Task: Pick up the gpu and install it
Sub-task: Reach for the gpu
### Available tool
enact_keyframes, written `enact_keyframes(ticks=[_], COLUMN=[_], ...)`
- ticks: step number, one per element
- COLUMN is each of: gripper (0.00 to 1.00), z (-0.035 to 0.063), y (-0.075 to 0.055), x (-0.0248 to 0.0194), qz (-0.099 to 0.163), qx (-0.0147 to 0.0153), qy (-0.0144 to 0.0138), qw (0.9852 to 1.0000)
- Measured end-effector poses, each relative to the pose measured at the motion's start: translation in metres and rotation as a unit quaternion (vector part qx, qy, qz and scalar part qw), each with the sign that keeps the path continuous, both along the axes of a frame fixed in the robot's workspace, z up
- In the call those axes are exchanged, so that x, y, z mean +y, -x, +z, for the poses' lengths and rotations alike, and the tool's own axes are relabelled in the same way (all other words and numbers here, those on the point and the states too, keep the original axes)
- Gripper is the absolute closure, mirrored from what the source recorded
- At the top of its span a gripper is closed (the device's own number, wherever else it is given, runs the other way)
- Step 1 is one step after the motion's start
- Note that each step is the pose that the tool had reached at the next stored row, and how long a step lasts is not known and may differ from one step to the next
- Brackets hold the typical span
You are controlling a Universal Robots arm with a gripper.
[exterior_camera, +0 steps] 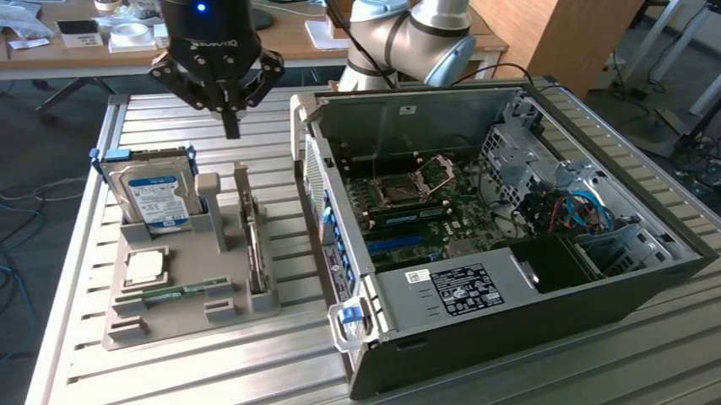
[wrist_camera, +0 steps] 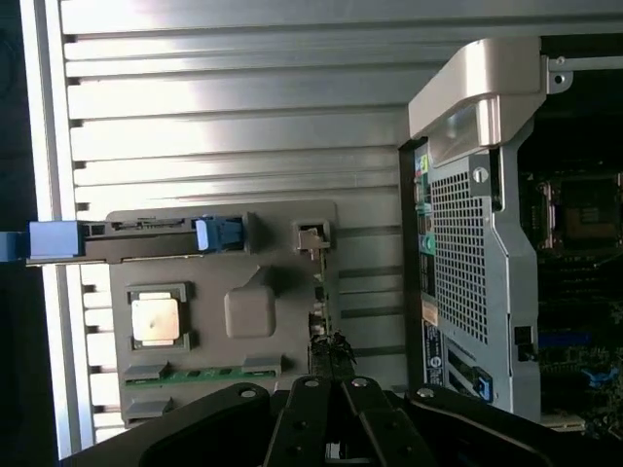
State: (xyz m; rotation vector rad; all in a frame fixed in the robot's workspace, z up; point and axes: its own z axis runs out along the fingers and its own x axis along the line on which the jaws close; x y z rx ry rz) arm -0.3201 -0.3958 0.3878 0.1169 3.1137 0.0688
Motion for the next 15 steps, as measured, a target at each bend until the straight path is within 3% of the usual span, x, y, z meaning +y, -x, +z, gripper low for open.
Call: enact_keyframes(ticks=[15], gripper=[0.89], z=[-0.0004], y=[0.032], x=[0.0002], qz=[0.0], qx=[0.0], qy=[0.0], qw=[1.0])
